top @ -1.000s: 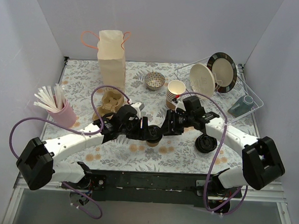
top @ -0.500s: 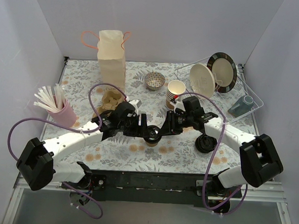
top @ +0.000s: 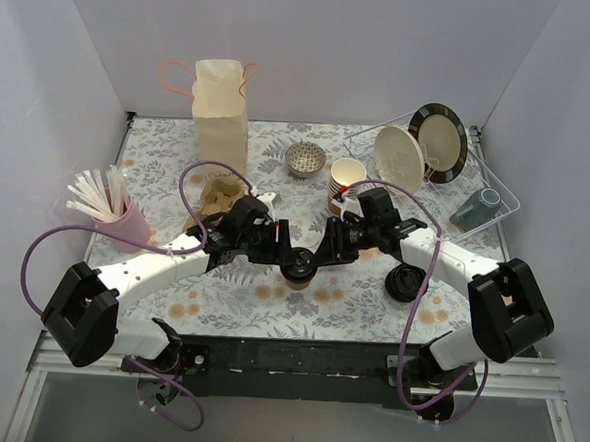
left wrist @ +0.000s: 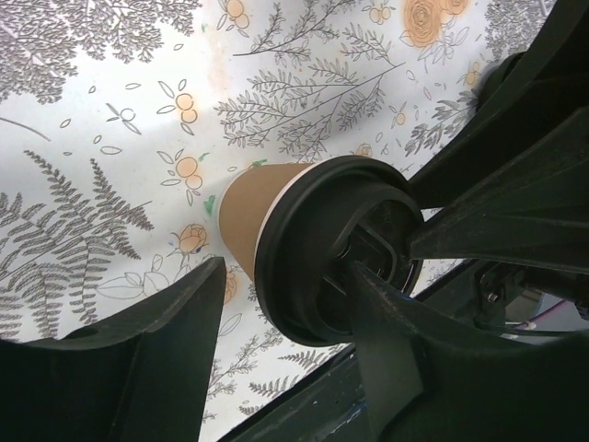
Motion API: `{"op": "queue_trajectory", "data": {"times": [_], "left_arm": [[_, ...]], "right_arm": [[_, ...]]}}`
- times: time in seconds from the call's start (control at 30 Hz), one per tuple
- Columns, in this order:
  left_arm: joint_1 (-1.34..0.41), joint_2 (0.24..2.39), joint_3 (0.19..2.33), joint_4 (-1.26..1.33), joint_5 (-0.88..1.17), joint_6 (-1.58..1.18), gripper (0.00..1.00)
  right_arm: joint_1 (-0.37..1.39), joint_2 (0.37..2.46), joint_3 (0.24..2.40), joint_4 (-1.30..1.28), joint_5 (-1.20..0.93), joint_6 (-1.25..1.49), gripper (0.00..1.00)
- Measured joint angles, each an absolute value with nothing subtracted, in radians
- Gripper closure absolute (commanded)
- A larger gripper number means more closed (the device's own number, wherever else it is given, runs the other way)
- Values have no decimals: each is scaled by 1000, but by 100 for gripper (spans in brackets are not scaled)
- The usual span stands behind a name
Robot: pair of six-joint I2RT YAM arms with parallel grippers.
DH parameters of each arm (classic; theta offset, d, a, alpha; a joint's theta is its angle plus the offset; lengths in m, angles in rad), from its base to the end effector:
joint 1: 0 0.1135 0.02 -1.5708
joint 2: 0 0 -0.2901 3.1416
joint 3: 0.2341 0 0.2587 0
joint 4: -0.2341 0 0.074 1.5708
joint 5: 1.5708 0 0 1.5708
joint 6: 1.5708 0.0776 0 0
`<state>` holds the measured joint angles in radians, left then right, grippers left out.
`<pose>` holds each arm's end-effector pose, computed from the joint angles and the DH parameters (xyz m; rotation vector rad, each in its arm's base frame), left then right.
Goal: Pack the takeout coffee
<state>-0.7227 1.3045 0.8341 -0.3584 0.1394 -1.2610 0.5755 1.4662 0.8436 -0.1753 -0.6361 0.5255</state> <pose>0.2157 -0.2046 0.2216 -0.6426 2.6035 -0.9753 0.2470 0.2152 0.2064 -0.4009 2.5133 1.2448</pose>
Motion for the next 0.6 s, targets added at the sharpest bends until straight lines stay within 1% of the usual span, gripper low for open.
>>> {"op": "queue_trajectory", "data": {"times": [0.13, 0.3, 0.4, 0.6], "left_arm": [[-722, 1303, 802, -309, 150, -1275, 55], [-721, 1303, 770, -251, 168, -1306, 56], [-717, 1298, 746, -222, 179, -1335, 56], [-710, 1272, 694, -167, 185, -1394, 49]], "right_arm": [[574, 1468, 842, -170, -637, 519, 68], [567, 1467, 808, -114, -653, 519, 70], [561, 1458, 776, -64, -666, 522, 70], [558, 1450, 749, -9, -675, 527, 71]]}}
